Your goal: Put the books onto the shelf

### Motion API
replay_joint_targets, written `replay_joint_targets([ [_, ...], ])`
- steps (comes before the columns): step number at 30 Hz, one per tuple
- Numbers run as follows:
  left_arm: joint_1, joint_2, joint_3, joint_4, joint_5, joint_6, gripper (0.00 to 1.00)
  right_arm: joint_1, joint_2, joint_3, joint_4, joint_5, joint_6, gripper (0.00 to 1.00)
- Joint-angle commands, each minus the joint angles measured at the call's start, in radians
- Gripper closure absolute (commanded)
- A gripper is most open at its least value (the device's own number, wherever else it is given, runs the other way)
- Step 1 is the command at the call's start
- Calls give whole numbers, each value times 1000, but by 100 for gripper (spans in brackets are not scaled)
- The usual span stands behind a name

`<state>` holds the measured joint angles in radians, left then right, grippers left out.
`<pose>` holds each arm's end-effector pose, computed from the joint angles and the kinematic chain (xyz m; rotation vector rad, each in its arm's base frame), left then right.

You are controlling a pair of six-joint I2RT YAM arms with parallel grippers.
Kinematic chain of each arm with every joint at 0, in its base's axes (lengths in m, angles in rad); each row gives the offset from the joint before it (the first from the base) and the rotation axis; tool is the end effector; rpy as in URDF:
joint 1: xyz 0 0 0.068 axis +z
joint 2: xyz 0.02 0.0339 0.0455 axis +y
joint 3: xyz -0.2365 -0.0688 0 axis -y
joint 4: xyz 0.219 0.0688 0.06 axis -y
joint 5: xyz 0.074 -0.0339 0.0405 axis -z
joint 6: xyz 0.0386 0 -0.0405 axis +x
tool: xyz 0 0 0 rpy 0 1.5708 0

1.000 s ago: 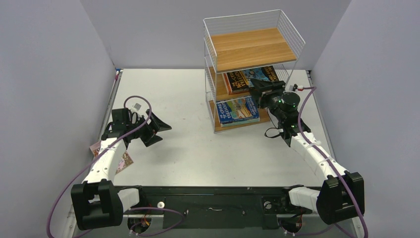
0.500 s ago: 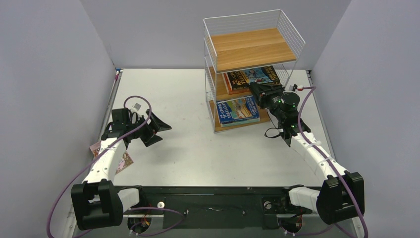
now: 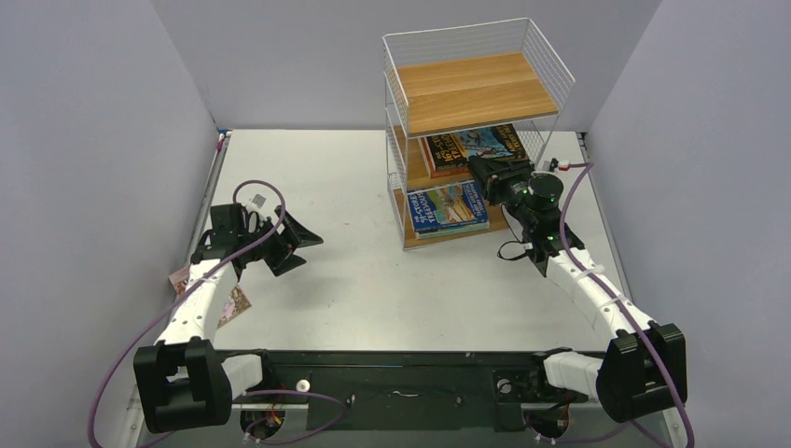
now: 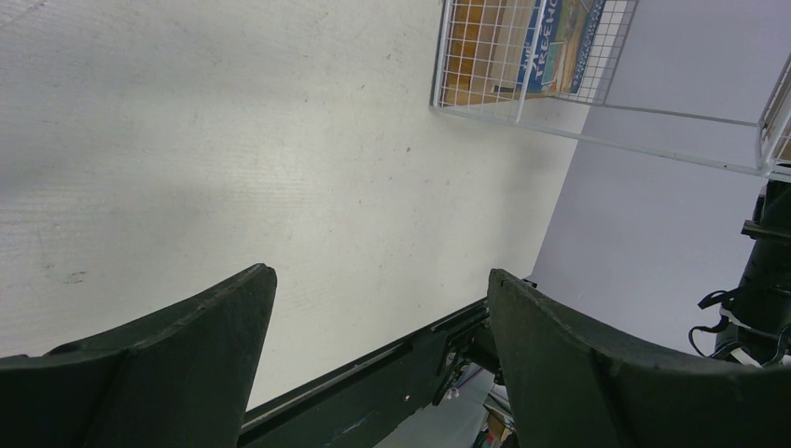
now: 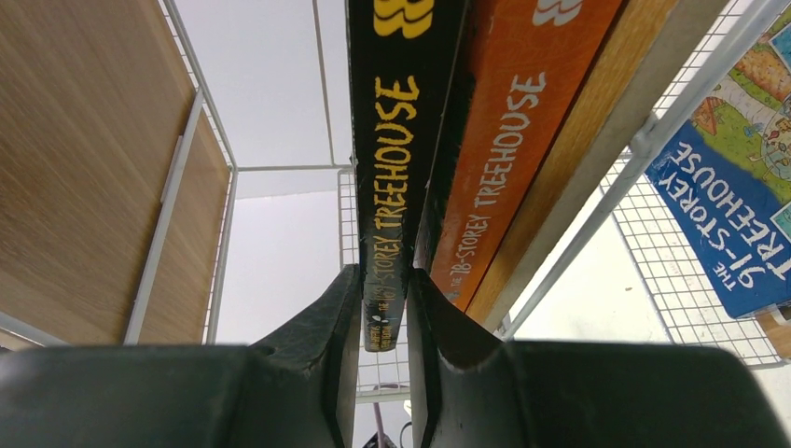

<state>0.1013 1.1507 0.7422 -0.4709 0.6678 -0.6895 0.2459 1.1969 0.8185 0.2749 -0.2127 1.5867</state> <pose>0.2162 -0.0021 0.2172 -0.6645 2.3908 -1.0745 0.2603 0.0737 0.2970 1.0480 1.6190 1.4978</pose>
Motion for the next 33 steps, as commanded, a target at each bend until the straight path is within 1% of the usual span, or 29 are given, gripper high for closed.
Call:
replay_joint_targets([
  [1,8,5,18,16,9,21,18,16,-2,30,45,5,-4,97],
  [8,8,6,24,14,9,22,18,17,0,29,46,5,-1,94],
  [10,9,4,21,14,9,22,18,18,1,26,44,5,0,88],
  [12,8,0,17,13,8,21,18,18,1,25,43,3,2,78],
  [14,8,-3,16,12,5,22,18,18,-3,23,41,1,2,59],
  [15,8,-3,18,11,6,21,18,18,-3,22,40,0,1,54],
  [16,8,-4,18,11,6,21,18,18,-6,22,37,-2,0,45],
  [18,9,-6,21,9,4,23,18,18,-10,22,25,-6,-5,36],
  [20,9,-6,25,1,-2,26,18,18,-15,21,14,-10,-16,30],
  [24,8,-13,29,-10,-29,32,18,17,-33,16,-10,-15,-38,26],
  [26,9,-15,31,-30,-73,30,18,19,-41,27,-43,-20,-75,25],
  [28,8,-19,35,-70,-149,36,17,24,-58,50,-114,-13,-128,23],
  [29,7,-19,40,-85,-209,41,17,26,-73,54,-150,-6,-142,22],
  [30,7,-21,43,-120,-240,45,17,27,-83,50,-159,-5,-165,20],
  [33,7,-24,68,-185,-389,47,16,25,-139,26,-196,-11,-219,19],
])
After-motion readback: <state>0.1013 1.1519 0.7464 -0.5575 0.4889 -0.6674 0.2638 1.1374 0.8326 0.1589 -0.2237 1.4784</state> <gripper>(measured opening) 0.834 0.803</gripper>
